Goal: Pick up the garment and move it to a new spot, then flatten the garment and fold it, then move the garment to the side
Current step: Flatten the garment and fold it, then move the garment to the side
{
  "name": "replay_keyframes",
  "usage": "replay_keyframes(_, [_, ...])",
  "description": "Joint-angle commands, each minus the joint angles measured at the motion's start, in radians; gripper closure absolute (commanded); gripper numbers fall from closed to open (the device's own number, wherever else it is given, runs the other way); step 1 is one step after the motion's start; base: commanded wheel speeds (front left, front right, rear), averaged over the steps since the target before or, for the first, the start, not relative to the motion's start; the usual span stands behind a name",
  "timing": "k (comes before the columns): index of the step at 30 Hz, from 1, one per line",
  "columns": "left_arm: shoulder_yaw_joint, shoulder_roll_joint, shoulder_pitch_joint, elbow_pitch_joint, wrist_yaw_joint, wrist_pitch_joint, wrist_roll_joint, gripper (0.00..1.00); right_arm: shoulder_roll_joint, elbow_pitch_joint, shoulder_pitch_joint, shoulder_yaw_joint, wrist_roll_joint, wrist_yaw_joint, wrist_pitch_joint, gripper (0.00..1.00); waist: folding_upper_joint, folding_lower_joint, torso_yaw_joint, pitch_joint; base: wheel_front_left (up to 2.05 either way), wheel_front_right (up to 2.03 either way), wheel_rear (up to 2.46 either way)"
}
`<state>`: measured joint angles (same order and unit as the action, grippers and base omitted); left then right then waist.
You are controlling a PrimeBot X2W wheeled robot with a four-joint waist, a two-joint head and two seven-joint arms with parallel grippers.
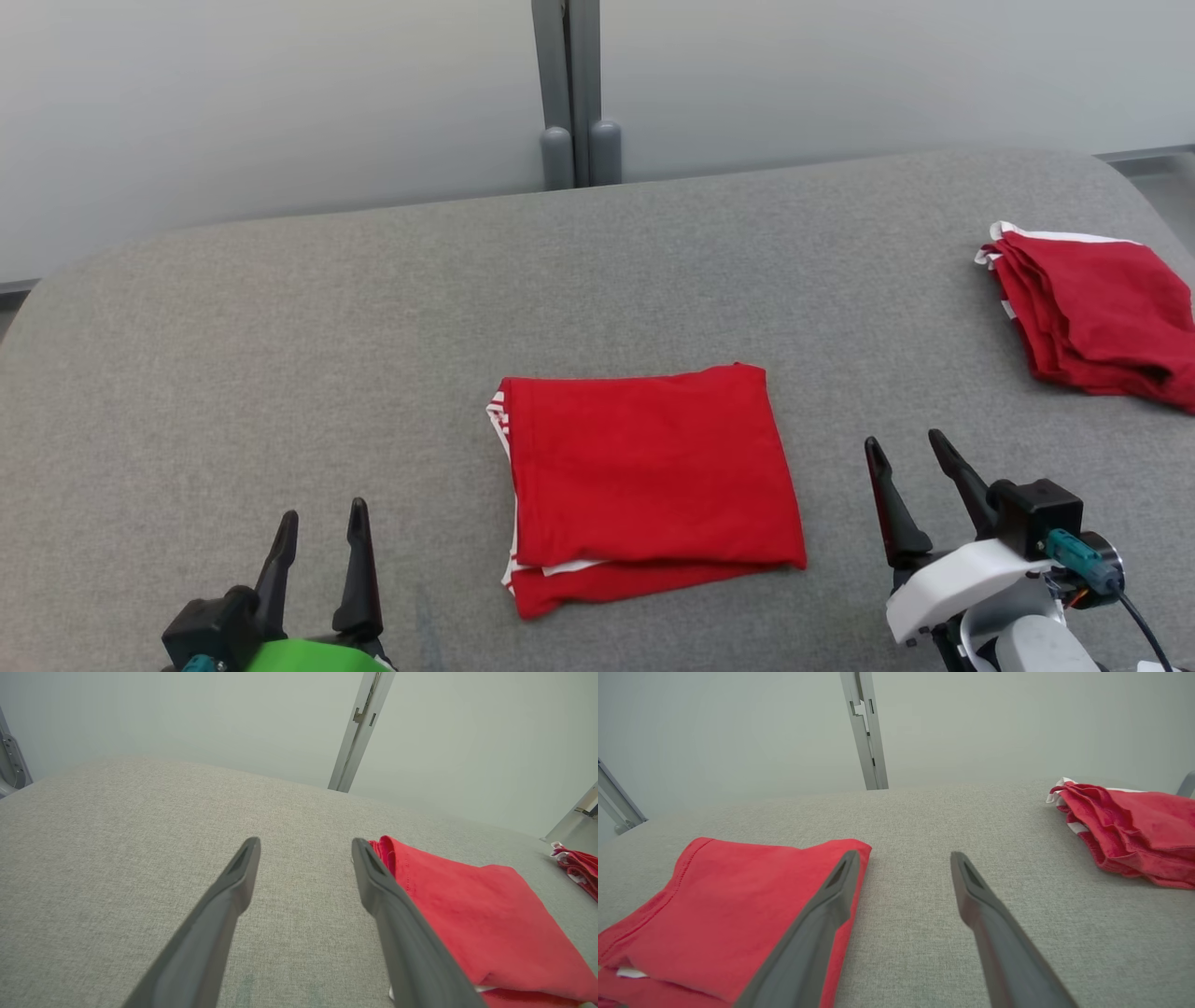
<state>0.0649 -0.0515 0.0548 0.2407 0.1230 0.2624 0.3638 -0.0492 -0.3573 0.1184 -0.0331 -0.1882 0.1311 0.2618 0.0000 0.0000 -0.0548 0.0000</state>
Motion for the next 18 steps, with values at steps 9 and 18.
replay_keyframes(9, [0.007, 0.000, 0.010, 0.009, 0.006, 0.003, -0.003, 0.00, -0.003, -0.020, 0.025, -0.005, 0.016, -0.001, 0.004, 0.00, 0.0000, 0.0000, 0.011, -0.002, 0.00, 0.00, 0.00])
replay_keyframes(18, [0.017, 0.000, -0.020, 0.019, 0.008, 0.003, -0.009, 0.00, -0.003, -0.113, 0.159, -0.030, 0.089, -0.001, -0.167, 0.00, 0.0000, 0.0000, 0.032, 0.027, 0.00, 0.00, 0.00])
